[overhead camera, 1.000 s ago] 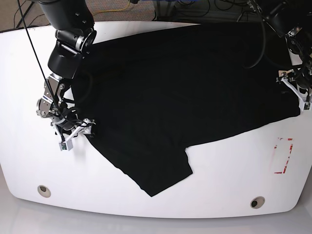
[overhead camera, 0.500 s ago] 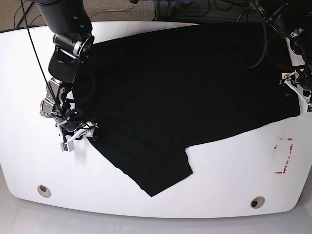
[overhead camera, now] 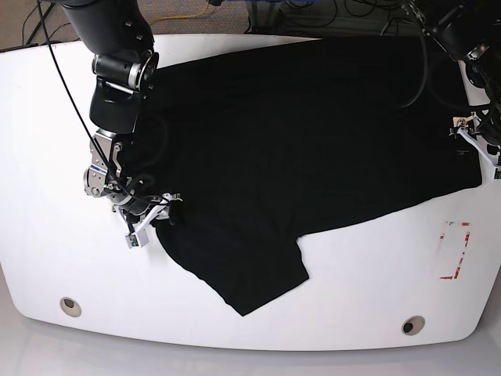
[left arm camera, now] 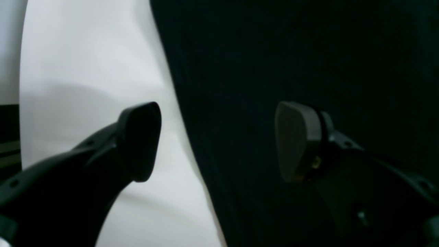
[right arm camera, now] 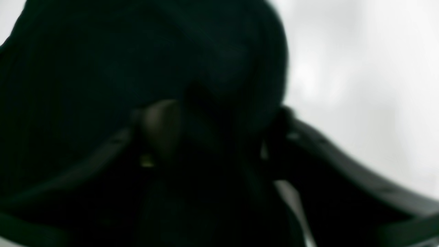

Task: Layout the t-shirt on the table in an organized manner, then fold the t-shirt properly
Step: 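Release and regrasp the shirt edge with the right gripper, then pull the shirt edge with both grippers to straighten it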

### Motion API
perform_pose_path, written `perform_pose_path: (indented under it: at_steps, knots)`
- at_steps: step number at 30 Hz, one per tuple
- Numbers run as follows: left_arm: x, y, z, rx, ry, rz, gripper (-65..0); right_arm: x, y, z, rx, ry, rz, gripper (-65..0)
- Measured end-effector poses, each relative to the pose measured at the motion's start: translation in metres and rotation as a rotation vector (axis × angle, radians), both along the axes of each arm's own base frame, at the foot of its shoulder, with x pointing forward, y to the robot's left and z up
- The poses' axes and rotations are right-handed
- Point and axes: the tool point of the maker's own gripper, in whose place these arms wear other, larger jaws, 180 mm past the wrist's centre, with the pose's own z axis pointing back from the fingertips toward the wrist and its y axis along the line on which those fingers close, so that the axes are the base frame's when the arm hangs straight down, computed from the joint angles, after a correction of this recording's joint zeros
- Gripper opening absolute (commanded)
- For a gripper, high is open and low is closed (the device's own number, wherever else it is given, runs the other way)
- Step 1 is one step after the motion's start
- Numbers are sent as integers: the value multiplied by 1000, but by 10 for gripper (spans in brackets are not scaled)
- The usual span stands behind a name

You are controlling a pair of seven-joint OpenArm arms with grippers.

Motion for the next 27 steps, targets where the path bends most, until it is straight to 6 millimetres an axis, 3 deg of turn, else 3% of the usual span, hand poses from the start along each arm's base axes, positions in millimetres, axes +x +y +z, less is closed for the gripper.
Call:
perform_pose_path:
  at_steps: [6,15,27]
  knots:
    - [0,-1,-1,-4,0,-1,-174,-1,-8,-1,-18,9,-6,-637]
    - [-12,-3,-11,-4,39,-4,-174,-4,-40,2,-60,-8,-37,-647]
    - [-10,-5,-11,-6,36,-12,-174,-29,-86,-4,-44,-6,-117,-650]
